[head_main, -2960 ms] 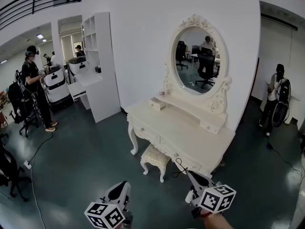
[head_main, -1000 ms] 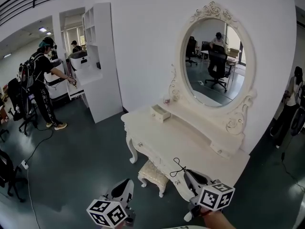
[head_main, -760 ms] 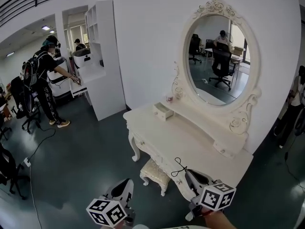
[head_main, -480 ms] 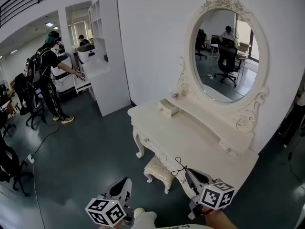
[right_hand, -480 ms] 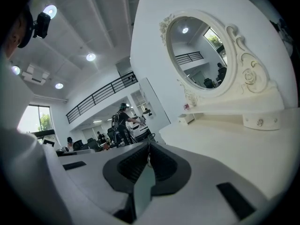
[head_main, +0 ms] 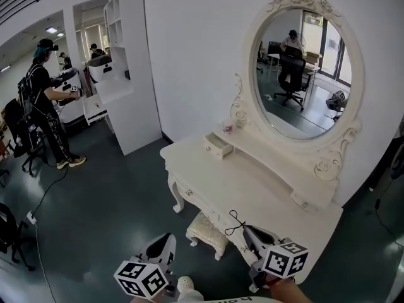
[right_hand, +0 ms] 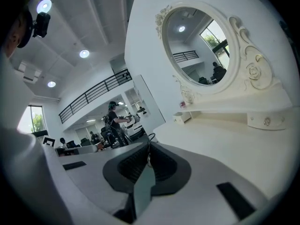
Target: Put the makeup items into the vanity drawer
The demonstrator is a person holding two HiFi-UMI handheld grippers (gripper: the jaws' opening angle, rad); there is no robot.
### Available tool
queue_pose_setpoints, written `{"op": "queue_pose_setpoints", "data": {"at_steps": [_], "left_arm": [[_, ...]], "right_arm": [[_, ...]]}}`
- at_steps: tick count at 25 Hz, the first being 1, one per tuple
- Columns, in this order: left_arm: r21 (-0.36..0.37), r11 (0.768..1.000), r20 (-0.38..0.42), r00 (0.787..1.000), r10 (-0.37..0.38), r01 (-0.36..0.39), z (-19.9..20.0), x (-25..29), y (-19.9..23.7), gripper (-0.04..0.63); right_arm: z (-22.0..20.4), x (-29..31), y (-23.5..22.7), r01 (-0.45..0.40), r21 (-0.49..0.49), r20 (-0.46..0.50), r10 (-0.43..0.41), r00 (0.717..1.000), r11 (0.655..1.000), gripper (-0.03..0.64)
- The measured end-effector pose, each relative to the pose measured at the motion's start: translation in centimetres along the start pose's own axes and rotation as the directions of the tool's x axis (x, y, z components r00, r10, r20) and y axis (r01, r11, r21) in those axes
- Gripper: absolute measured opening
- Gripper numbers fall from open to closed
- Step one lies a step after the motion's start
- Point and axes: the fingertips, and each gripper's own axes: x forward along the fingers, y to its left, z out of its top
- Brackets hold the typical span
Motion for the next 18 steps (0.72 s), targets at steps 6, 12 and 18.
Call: {"op": "queue_pose_setpoints", "data": {"at_steps": [6,12,18], "left_arm": [[-0.004,0.999,-0.017,0.999,-0.035,0.035,2.1,2.9,3.5,0.008],[-0.001,0.999,-0.014,0.998,-0.054,0.054,5.2,4.7,7.8,0.008],[0.013,0.996,0.007,0.996,-0.085,0.085,8.3,6.0,11.7,0.008]], "right_arm": [[1.2,4.9,0.3,0.020,0.012,0.001,-0.020,1.000,1.000,0.037],[2.7,9.7,2.1,0.027,0.010,0.014,-0.027,1.000,1.000,0.037],[3.8,13.9,4.2,0.037,-0.004,0.030,-0.037,0.999,0.999,0.037]]}}
